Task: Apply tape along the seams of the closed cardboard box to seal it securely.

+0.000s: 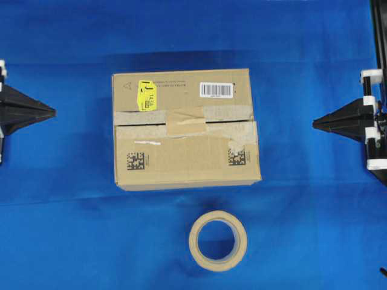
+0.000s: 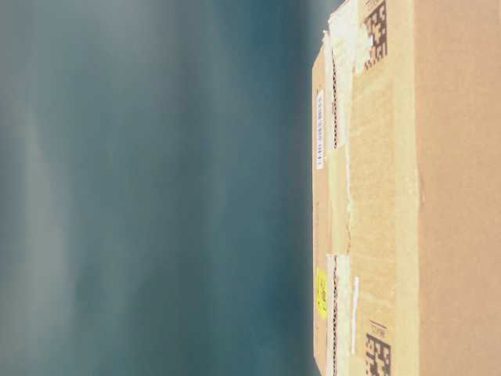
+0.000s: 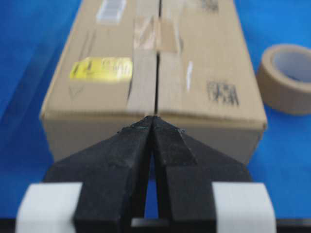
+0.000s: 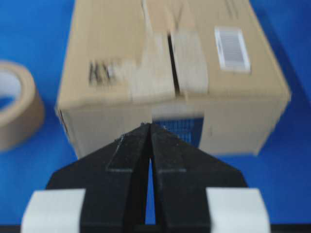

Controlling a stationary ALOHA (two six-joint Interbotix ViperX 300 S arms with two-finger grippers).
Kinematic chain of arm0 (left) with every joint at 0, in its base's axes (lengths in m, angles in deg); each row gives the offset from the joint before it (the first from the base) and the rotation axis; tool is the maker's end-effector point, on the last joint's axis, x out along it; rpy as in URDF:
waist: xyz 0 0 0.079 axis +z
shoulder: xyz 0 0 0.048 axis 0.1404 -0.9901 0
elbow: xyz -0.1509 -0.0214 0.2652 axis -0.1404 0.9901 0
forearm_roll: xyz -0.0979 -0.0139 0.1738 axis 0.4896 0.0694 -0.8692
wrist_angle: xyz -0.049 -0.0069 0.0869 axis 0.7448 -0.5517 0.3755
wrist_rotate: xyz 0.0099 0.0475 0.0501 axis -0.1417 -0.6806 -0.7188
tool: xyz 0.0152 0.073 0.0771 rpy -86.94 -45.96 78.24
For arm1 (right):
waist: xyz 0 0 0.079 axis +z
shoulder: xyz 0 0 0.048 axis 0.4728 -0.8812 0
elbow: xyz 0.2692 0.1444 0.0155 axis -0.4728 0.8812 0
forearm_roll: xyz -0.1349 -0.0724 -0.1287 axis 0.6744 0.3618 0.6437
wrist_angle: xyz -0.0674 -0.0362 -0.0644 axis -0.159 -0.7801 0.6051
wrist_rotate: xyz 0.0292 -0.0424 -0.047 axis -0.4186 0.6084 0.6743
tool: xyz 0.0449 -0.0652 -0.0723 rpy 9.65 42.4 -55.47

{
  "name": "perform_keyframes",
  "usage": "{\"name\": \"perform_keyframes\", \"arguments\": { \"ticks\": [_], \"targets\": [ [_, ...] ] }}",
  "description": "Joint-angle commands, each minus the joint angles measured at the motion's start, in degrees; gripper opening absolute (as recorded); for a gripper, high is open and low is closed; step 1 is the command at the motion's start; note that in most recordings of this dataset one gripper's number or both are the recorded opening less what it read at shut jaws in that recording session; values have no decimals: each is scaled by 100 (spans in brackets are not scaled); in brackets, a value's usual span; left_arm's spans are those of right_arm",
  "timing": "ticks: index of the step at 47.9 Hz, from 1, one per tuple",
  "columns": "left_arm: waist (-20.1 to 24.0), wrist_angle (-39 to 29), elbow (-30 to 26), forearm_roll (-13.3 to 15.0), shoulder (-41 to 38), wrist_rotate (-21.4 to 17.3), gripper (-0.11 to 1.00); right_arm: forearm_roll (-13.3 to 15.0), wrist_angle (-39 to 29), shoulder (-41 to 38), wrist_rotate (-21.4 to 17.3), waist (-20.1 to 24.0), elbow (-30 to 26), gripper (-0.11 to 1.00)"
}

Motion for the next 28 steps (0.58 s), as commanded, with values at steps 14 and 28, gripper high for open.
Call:
{"name": "perform_keyframes", "arguments": {
  "ticks": [14, 28],
  "targets": [
    [-18, -53, 211, -35, 396, -18, 0, -53, 272, -325, -44, -26, 185, -2],
    [-18, 0, 229, -35, 360, -18, 0, -53, 255, -299, -35, -18, 167, -2]
  ]
}}
